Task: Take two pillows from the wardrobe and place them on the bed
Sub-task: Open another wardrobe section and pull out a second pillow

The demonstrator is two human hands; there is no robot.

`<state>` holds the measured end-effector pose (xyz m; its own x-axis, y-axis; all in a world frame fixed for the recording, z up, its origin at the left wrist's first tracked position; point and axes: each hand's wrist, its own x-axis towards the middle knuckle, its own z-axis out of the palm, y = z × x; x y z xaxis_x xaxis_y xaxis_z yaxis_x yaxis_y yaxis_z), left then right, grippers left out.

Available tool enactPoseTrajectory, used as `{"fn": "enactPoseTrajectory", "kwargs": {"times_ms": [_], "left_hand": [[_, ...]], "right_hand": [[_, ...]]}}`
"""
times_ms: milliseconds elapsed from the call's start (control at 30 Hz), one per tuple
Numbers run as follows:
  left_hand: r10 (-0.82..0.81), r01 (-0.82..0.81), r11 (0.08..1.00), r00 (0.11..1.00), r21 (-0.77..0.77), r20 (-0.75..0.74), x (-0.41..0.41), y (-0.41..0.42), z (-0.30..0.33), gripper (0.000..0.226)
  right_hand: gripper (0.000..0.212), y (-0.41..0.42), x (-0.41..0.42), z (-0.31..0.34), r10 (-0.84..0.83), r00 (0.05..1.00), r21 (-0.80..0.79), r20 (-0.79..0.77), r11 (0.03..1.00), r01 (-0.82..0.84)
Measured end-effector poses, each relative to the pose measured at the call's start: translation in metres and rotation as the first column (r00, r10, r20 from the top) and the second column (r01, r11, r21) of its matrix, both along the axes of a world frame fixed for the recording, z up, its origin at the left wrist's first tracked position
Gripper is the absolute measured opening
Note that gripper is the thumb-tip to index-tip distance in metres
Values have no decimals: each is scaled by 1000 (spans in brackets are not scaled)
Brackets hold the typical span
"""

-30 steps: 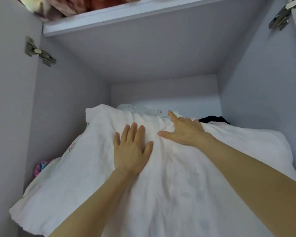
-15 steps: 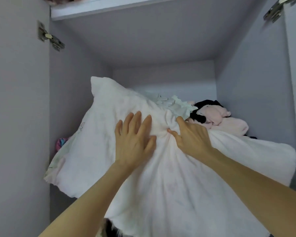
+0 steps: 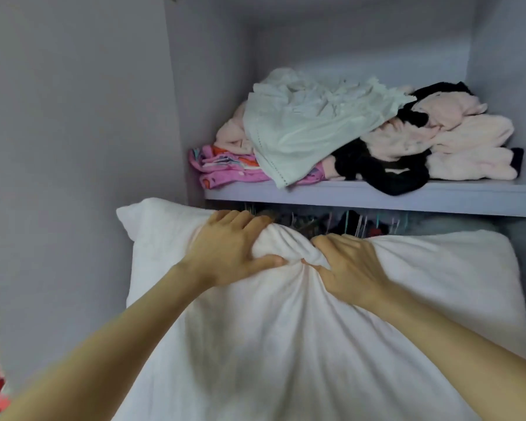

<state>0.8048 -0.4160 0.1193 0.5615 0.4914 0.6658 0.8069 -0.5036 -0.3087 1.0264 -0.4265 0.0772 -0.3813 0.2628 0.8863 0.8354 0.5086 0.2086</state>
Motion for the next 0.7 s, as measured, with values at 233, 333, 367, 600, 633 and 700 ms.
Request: {"fn": "enactPoseTrajectory", "kwargs": {"times_ms": [233, 333, 367, 600, 633, 700], "left_hand": [[217, -172, 959, 957, -227, 193, -70, -66, -97, 35], [393, -339, 910, 888, -239, 238, -100, -114, -137, 33], [453, -390, 883, 855, -262, 253, -109, -128, -146, 37], [734, -653, 678, 621, -338, 274, -172, -217, -160, 40], [754, -665, 657, 597, -355, 274, -179, -229, -160, 41], [786, -694, 618, 563, -370, 257, -193, -250, -165, 41]], "right_hand": [[22, -39, -74, -75, 320, 939, -261, 124, 924, -280], [22, -64, -111, -106, 435, 889, -340, 146, 866, -367], [22, -71, -123, -114, 475, 867, -375, 149, 839, -395], [21, -107, -214, -133, 700, 702, -583, 132, 628, -516], [20, -110, -225, -137, 725, 677, -627, 129, 588, -511], [22, -116, -245, -144, 759, 639, -687, 126, 531, -496]]}}
